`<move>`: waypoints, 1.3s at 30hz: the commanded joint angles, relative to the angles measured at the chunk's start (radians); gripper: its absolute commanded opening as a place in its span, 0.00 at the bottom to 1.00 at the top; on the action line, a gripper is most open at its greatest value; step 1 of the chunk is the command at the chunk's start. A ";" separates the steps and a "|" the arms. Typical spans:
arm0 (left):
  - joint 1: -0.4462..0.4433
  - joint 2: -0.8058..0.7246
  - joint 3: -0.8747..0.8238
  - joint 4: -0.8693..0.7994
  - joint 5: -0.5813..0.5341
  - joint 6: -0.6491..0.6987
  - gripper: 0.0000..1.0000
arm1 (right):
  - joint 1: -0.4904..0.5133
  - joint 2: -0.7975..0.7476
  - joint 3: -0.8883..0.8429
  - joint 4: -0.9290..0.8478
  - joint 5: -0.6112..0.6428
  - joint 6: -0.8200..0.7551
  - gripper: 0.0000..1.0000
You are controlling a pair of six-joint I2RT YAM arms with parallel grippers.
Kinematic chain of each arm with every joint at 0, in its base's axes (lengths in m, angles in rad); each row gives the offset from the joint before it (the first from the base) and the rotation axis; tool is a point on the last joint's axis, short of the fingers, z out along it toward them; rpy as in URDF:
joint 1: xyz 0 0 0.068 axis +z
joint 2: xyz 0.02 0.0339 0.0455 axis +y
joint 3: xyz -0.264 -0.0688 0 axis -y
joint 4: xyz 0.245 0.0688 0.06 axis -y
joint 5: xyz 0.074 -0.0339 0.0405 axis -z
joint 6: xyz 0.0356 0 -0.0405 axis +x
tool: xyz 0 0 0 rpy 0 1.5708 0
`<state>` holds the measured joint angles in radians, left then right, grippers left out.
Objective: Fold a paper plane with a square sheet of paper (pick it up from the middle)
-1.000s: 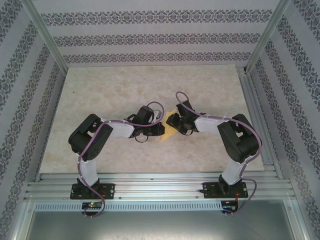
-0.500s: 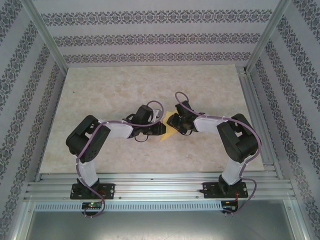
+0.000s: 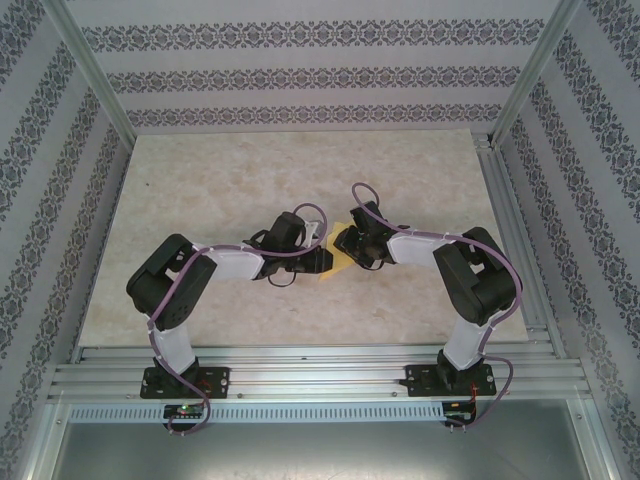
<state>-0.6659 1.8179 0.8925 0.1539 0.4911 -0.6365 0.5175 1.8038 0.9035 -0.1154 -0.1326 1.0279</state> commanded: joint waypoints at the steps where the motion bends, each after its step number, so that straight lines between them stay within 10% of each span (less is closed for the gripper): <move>1: -0.011 0.007 0.014 -0.047 0.013 0.032 0.24 | 0.000 0.146 -0.083 -0.186 0.134 0.012 0.42; 39: 0.032 -0.019 0.007 -0.041 -0.114 -0.060 0.39 | -0.002 0.150 -0.089 -0.186 0.137 0.009 0.42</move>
<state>-0.6422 1.7699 0.8818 0.0891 0.3904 -0.6804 0.5175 1.8046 0.9031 -0.1120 -0.1314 1.0317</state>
